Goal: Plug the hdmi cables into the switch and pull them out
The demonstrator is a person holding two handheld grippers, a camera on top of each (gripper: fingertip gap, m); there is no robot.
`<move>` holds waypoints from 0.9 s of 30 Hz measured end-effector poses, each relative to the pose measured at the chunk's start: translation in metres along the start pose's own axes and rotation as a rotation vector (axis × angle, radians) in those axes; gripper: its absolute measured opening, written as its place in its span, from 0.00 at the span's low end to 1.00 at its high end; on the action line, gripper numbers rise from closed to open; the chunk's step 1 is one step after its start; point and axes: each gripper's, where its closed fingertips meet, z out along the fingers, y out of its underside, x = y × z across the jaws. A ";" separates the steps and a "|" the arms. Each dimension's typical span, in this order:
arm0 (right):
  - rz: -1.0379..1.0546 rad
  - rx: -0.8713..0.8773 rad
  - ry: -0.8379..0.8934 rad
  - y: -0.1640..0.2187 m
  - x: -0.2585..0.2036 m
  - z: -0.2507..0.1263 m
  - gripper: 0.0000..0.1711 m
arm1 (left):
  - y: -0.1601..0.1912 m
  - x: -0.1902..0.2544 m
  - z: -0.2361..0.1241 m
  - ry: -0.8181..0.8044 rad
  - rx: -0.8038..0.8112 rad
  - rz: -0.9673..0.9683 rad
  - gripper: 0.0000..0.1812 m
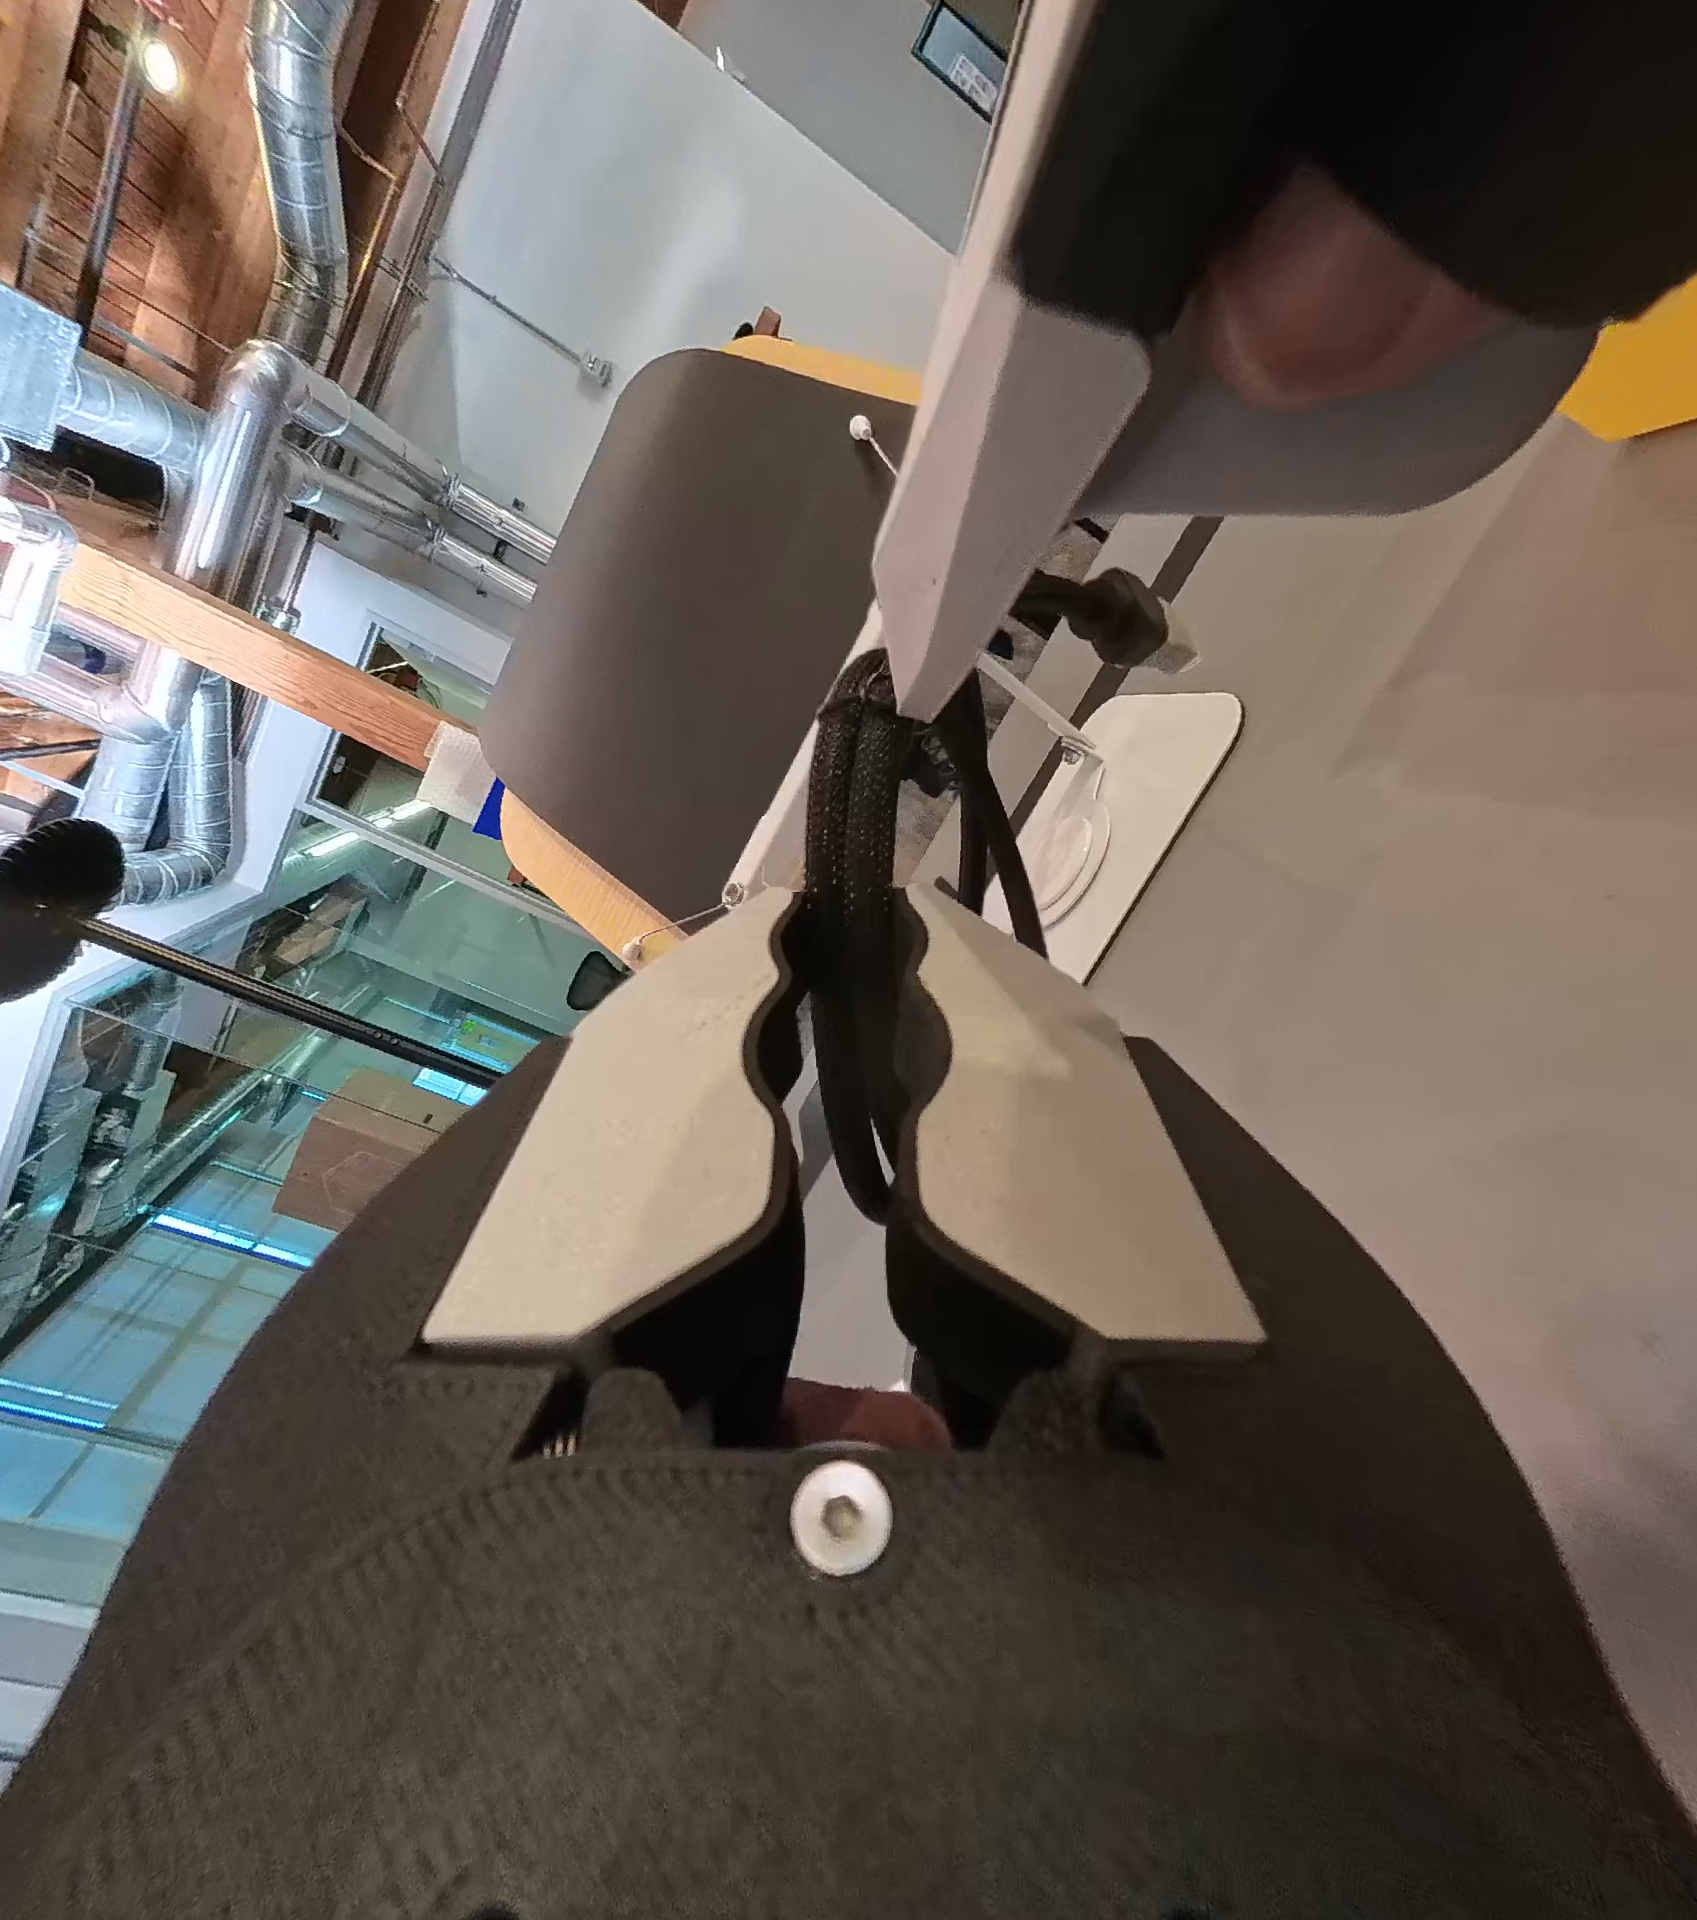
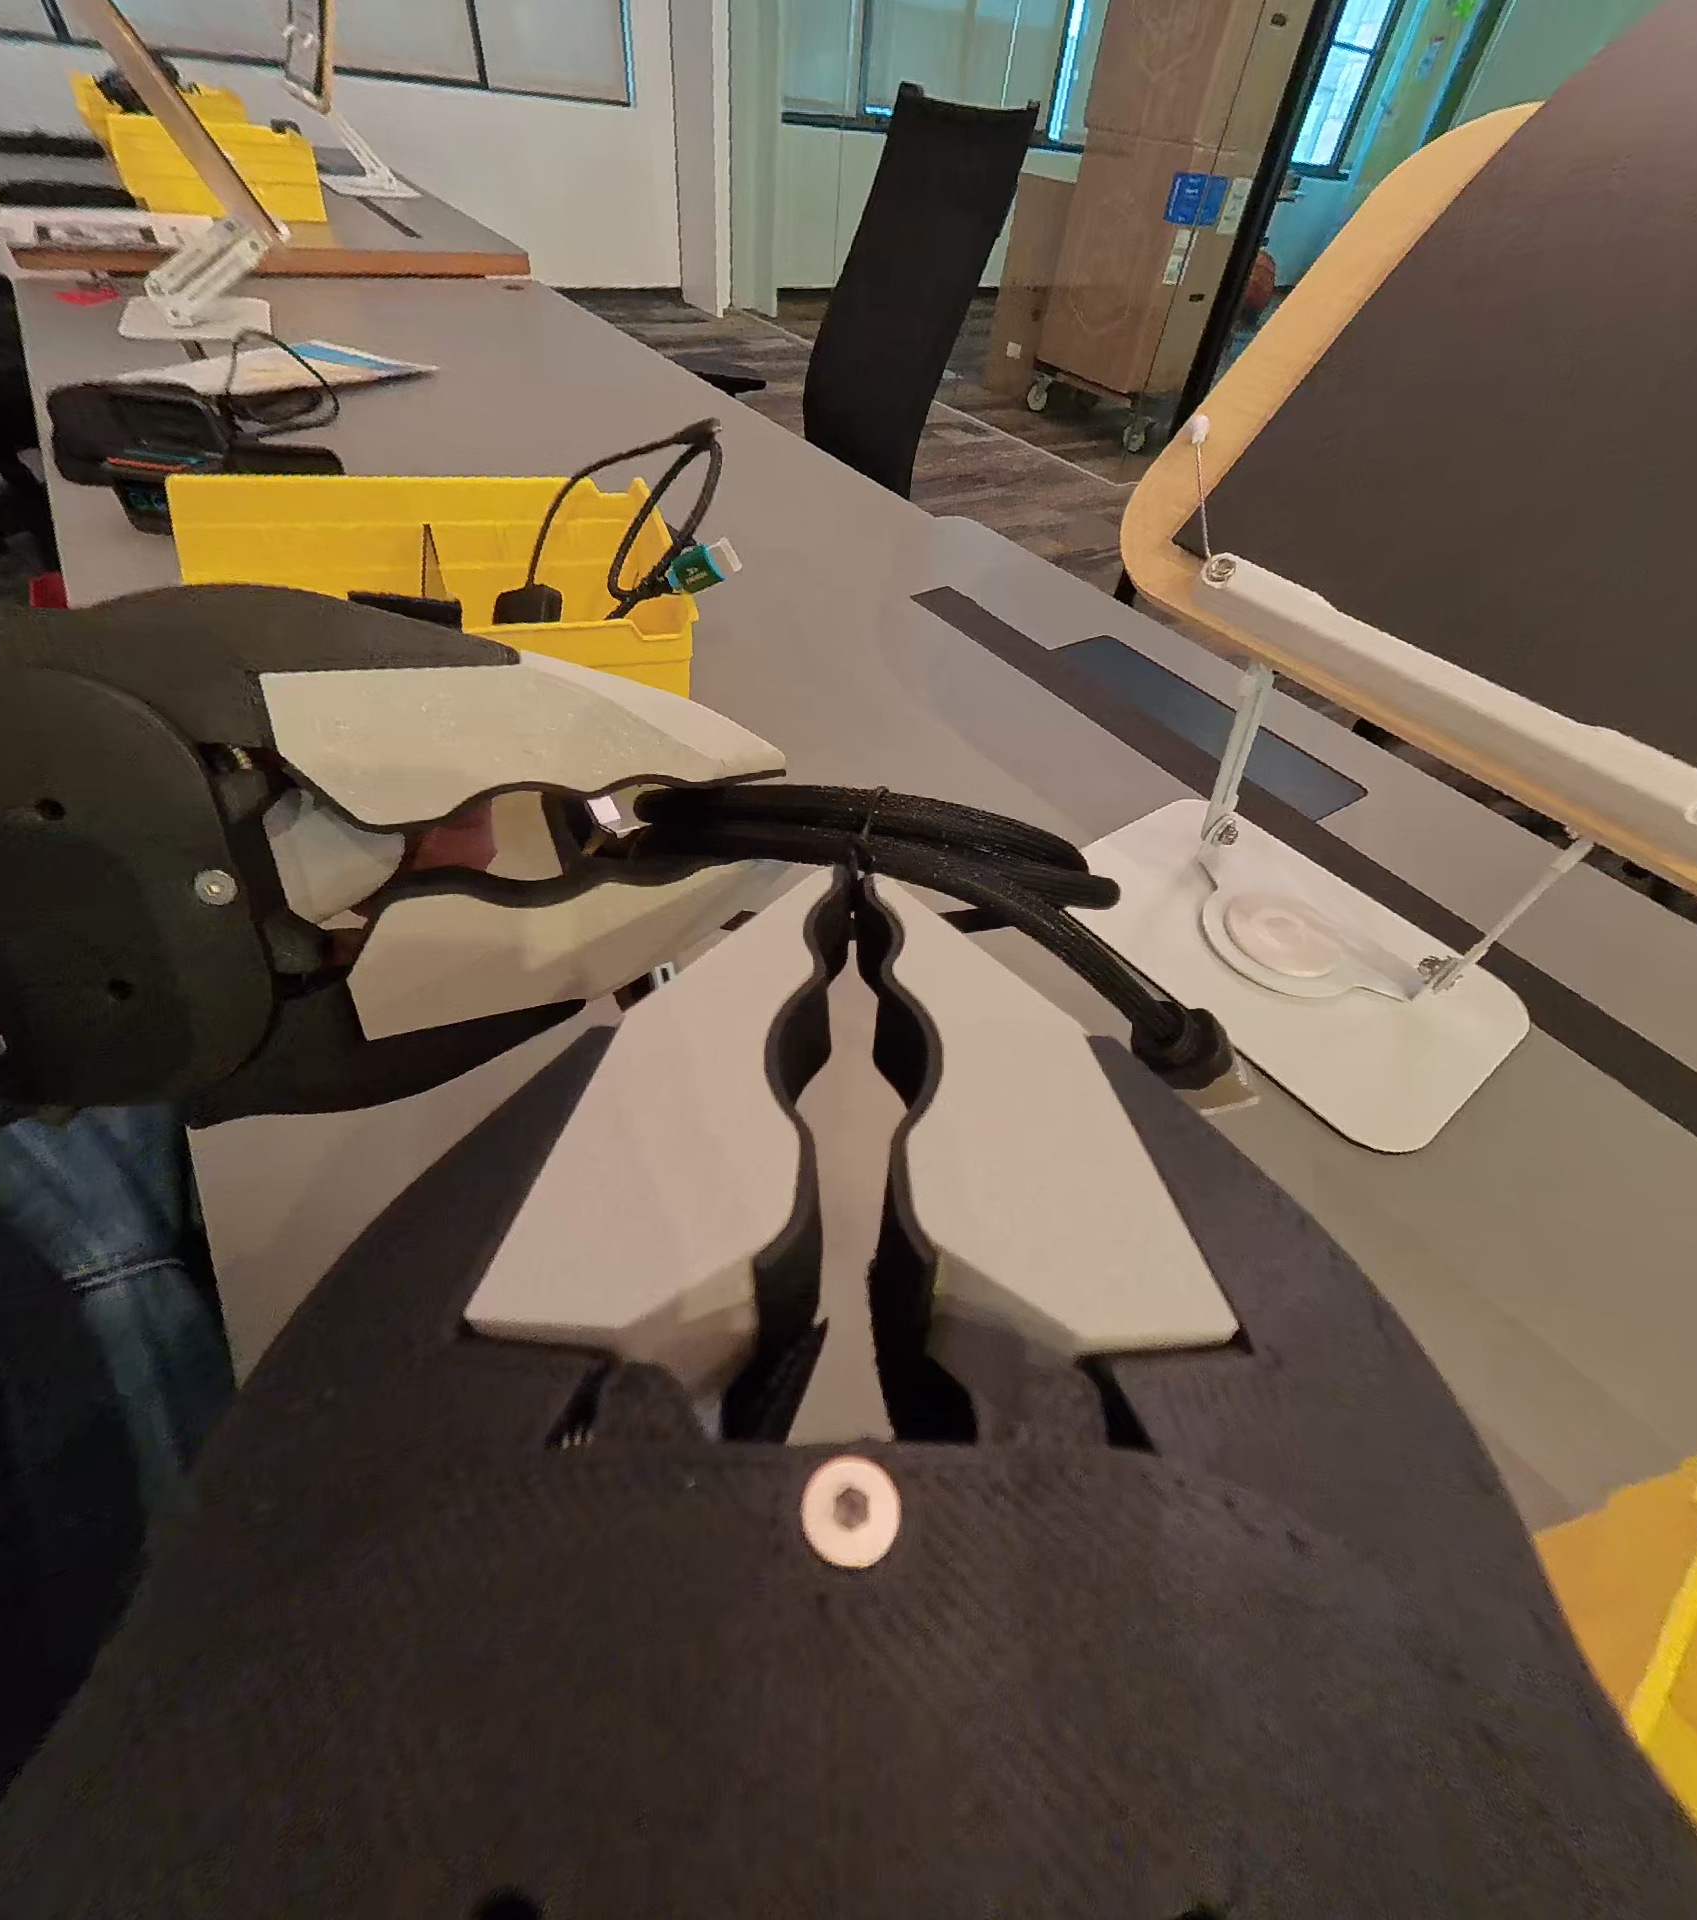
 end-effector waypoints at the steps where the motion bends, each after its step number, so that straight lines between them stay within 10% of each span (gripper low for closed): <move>1: -0.028 -0.012 0.007 0.001 0.000 0.000 0.00 | 0.000 0.000 0.000 0.004 0.000 -0.001 0.07; 27: -1.825 -0.583 -0.121 0.034 -0.015 -0.039 0.00 | -0.009 0.040 -0.011 0.496 0.071 -0.075 0.07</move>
